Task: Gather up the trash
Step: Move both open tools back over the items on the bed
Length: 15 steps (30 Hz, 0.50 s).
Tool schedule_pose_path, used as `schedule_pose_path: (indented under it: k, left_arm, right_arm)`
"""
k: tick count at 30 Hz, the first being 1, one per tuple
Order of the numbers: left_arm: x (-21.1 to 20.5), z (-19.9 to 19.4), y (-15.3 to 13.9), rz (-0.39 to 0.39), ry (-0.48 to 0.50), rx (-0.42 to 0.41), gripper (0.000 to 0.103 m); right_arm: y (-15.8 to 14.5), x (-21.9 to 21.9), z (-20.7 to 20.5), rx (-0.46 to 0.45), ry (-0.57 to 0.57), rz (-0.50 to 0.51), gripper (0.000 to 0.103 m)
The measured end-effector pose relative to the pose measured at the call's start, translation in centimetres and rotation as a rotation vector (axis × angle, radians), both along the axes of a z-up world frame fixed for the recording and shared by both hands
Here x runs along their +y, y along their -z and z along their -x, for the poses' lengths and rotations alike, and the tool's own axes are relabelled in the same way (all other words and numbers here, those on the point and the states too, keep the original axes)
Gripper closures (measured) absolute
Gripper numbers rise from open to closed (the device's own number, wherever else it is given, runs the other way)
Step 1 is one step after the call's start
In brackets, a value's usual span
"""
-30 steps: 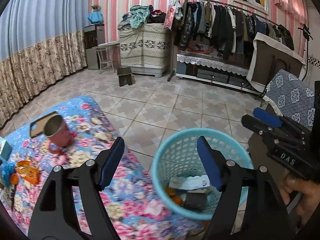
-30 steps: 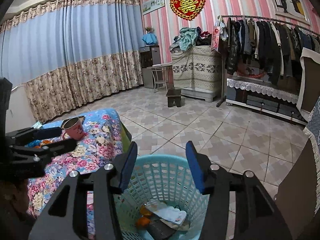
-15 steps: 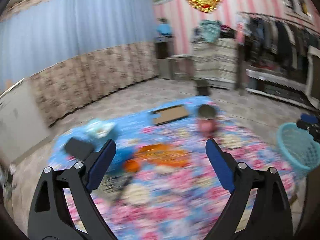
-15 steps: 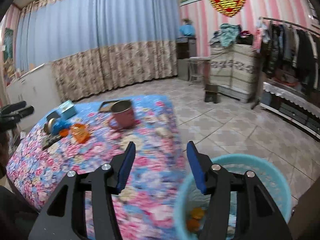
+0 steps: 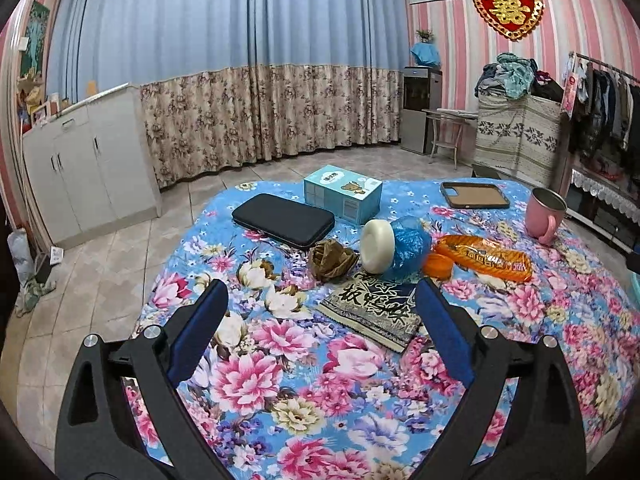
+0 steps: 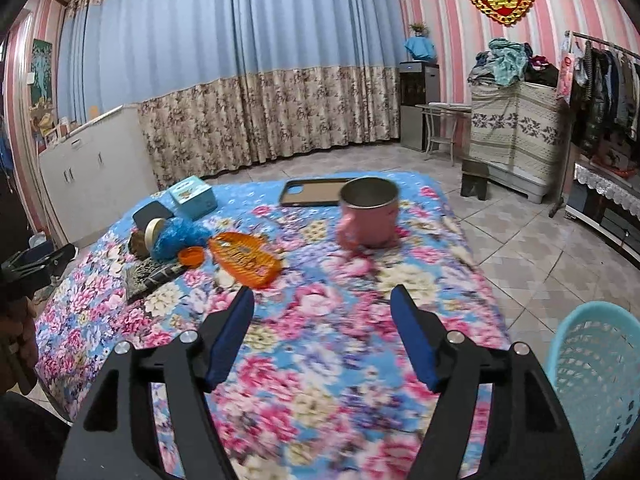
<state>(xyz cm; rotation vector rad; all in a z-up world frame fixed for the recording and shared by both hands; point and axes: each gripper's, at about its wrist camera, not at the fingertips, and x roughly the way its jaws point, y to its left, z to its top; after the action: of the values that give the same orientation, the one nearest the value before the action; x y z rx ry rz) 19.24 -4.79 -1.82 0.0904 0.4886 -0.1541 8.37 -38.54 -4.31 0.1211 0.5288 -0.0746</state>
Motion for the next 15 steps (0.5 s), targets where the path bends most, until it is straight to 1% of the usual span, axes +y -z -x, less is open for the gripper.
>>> schedule_pose_path:
  k: [2, 5, 9, 12, 15]
  left_arm:
    - [-0.1, 0.0, 0.2, 0.000, 0.012, -0.007, 0.011]
    - [-0.3, -0.3, 0.7, 0.003, 0.028, 0.003, 0.011]
    - [-0.6, -0.5, 0.8, -0.009, 0.032, -0.001, 0.011]
    - [-0.3, -0.8, 0.9, 0.004, 0.024, 0.004, 0.011]
    - [0.0, -1.1, 0.9, -0.001, 0.009, -0.003, 0.011]
  right_arm:
    - [0.2, 1.0, -0.8, 0.002, -0.009, 0.003, 0.033]
    - [0.3, 2.3, -2.0, 0.001, -0.023, 0.009, 0.033]
    - [0.3, 3.7, -3.3, -0.002, -0.041, 0.014, 0.033]
    - [0.3, 4.4, -3.8, -0.003, -0.057, 0.020, 0.033]
    - [0.5, 4.7, -4.1, 0.000, -0.065, 0.020, 0.033]
